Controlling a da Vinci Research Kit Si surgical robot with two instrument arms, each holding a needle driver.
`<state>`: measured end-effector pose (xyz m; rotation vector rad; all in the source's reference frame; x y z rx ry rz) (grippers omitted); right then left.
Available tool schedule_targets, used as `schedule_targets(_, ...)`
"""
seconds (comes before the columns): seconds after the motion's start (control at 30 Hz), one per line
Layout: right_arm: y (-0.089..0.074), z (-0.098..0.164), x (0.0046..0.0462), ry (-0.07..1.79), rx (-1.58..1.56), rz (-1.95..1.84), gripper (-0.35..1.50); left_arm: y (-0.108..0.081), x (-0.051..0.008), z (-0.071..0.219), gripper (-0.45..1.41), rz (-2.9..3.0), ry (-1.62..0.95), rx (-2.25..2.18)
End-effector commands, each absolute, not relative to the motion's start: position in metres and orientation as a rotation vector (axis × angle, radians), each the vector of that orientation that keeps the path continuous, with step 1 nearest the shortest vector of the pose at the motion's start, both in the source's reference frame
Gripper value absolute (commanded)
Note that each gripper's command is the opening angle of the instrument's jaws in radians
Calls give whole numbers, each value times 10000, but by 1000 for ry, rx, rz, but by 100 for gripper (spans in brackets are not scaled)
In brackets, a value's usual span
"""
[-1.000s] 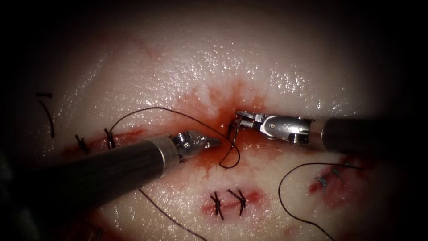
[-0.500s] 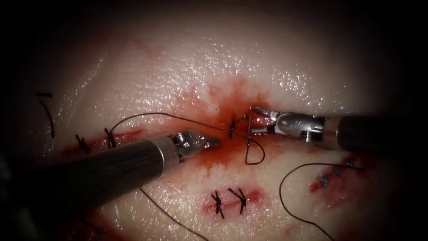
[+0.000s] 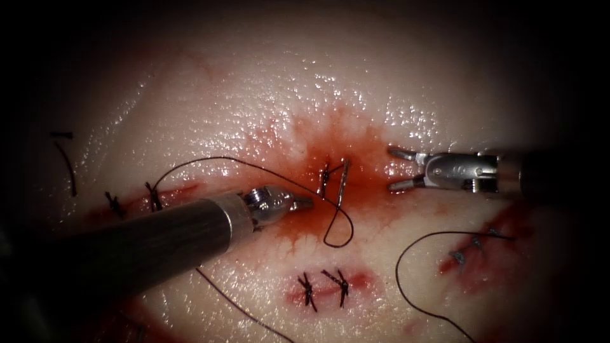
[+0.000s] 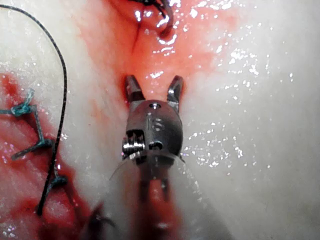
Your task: Wound Closure
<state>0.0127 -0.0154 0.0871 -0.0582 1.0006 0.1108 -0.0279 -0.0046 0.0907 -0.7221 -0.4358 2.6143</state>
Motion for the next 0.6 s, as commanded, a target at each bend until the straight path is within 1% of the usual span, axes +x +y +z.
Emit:
schedule_targets(0.03, -158, 872, 146, 1023, -82, 97, 137, -46, -284, 913, -11, 2615, -436, -723)
schedule_targets(0.17, -157, 861, 165, 1051, -143, 75, 137, -46, -284, 913, -11, 2615, -436, -723)
schedule_targets(0.27, -154, 858, 173, 1049, -148, 80, 132, -46, -284, 913, -11, 2615, -436, -723)
schedule_targets(0.47, -140, 841, 194, 1067, -202, 96, 130, -46, -285, 913, -11, 2614, -436, -723)
schedule_targets(0.6, -140, 820, 217, 1080, -297, 48, 135, -46, -285, 913, -11, 2614, -436, -723)
